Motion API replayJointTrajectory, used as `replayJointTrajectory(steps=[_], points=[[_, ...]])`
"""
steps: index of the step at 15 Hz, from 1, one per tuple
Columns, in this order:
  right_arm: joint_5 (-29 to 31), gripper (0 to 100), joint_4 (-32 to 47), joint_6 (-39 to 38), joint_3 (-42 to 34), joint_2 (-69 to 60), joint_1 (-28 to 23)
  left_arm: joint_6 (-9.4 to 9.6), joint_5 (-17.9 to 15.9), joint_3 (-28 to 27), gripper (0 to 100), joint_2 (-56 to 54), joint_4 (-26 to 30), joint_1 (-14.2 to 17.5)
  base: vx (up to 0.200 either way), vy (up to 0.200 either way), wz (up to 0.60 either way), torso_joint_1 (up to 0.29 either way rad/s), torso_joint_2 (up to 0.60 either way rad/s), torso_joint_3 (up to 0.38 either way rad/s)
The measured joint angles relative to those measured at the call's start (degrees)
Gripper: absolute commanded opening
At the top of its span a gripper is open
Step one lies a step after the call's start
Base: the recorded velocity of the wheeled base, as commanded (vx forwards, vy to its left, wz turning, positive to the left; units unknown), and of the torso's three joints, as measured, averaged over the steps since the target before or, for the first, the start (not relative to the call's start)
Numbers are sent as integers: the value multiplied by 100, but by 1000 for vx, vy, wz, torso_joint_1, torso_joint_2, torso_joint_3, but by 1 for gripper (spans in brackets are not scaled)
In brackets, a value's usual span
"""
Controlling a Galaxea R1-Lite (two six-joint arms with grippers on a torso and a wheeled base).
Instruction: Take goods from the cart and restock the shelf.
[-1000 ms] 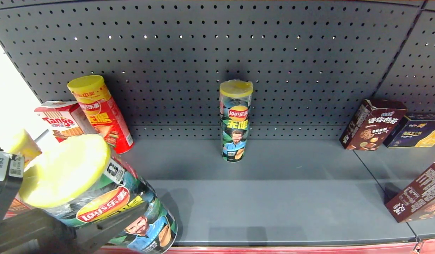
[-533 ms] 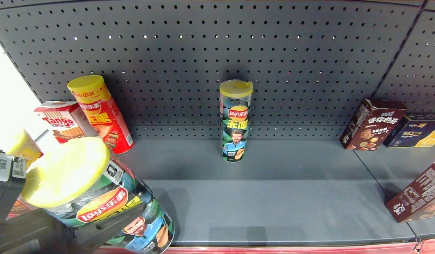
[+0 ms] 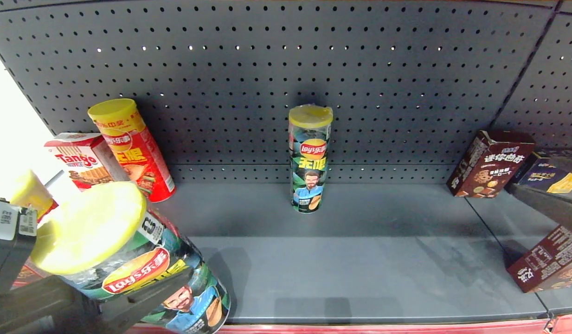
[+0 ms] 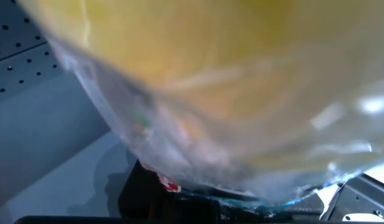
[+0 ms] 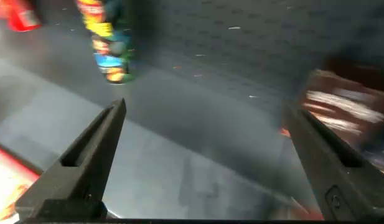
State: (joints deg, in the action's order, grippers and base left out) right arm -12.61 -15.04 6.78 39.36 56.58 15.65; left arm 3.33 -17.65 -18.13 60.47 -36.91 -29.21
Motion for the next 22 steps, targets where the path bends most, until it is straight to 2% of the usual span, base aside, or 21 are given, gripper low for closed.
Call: replayJointTrajectory(steps=[4,5,6,9,10,13,14,16,19,22], points=[[-15,100,-26,-211,658,908,444,-13,-2,-12,0,0,2,11,0,0,0,0,0,0],[-56,100,-11,-222,823,1086,507,-84,2,-11,0,0,2,11,0,0,0,0,0,0],[-206,100,2,-222,1035,1285,549,-141,4,-11,0,-2,2,11,0,0,0,0,0,0],[-518,100,-12,-123,1716,1960,714,-156,6,-15,0,-10,2,7,0,0,0,0,0,0],[-683,100,-30,-9,1868,2157,778,-156,2,-30,0,-11,2,7,0,0,0,0,0,0],[-2019,100,-375,529,2163,2723,741,-163,0,-52,0,-13,2,9,0,0,0,0,0,0],[-2259,100,-630,594,2221,2904,692,-166,0,-52,0,-13,0,9,0,0,0,0,0,0],[-2571,100,-1106,635,2350,3300,636,-167,0,-63,0,-11,2,11,0,0,0,0,0,0],[-3070,100,-1202,639,2767,3794,619,-174,-9,-67,0,-16,-6,11,0,0,0,0,0,0],[-3198,100,-1206,641,3327,4331,656,-319,-18,-69,0,-16,-9,7,0,0,0,0,0,0]])
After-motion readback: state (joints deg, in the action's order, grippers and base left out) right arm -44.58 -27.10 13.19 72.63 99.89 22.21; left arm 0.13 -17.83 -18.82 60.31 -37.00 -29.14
